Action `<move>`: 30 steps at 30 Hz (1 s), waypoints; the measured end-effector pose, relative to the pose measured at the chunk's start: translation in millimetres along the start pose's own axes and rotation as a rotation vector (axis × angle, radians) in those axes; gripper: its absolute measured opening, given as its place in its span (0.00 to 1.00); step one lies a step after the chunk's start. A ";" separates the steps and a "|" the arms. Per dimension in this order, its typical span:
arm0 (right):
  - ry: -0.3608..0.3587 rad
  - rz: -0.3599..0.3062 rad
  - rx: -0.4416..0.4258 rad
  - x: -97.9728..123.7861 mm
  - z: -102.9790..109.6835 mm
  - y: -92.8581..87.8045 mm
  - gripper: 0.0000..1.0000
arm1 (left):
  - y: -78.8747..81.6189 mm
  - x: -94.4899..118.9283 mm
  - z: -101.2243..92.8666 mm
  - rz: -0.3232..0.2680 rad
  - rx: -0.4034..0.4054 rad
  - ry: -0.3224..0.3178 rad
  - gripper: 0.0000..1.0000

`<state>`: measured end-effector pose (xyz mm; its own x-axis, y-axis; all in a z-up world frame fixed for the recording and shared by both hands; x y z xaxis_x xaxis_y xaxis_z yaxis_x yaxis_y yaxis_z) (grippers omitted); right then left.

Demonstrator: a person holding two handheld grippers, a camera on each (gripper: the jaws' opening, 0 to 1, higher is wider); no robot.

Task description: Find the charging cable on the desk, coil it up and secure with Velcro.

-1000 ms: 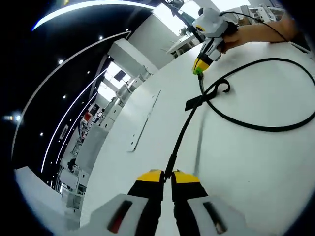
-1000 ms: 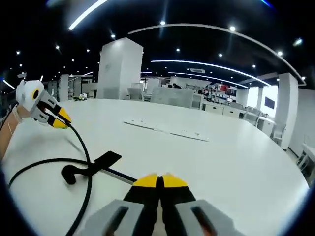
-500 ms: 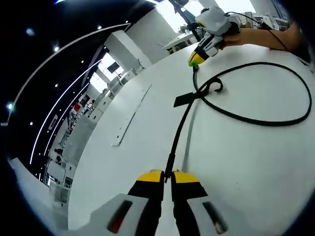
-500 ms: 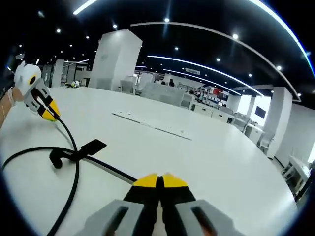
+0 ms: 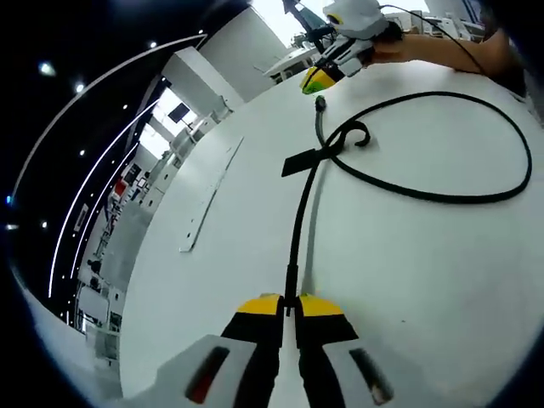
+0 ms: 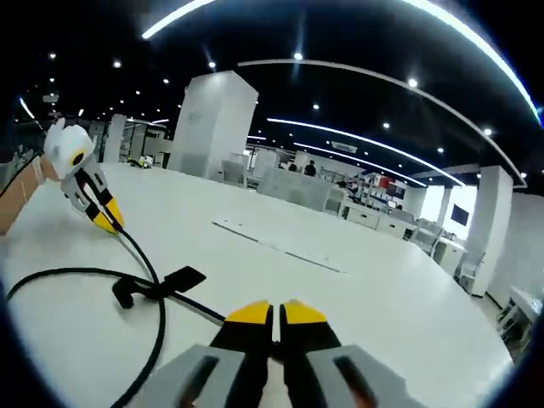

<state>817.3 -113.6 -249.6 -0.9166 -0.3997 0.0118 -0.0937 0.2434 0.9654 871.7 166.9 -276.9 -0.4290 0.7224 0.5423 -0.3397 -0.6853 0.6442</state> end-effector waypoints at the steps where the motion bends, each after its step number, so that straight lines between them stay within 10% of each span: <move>1: 0.072 -0.027 0.018 -1.3 9.8 3.5 0.06 | 0.2 0.0 -0.2 -0.001 -0.001 -0.001 0.07; 3: 0.213 -0.086 0.098 -3.7 31.8 8.6 0.07 | 0.5 -0.1 -0.3 -0.004 -0.001 -0.003 0.07; 11: 0.423 0.035 0.227 -5.4 77.0 -13.8 0.09 | 0.6 1.4 -0.7 -0.018 0.004 -0.001 0.07; 30: 0.360 -0.152 0.414 -16.5 103.1 7.9 0.08 | -1.8 4.4 0.5 -0.038 0.015 -0.002 0.07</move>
<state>791.6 -14.0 -269.0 -0.6973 -0.7157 0.0384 -0.4255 0.4565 0.7814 870.8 171.3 -275.4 -0.4147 0.7480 0.5182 -0.3431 -0.6560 0.6722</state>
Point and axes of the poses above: the point that each gripper's makers call its tool centre point, and the gripper's own axes: x roughly backward along the fingers, z roughly to its left, y roughly out of its top, the point moved 5 cm from there along x, roughly backward along the fingers, and after that the axes turned 12 degrees about -z, right-handed, at the moved point
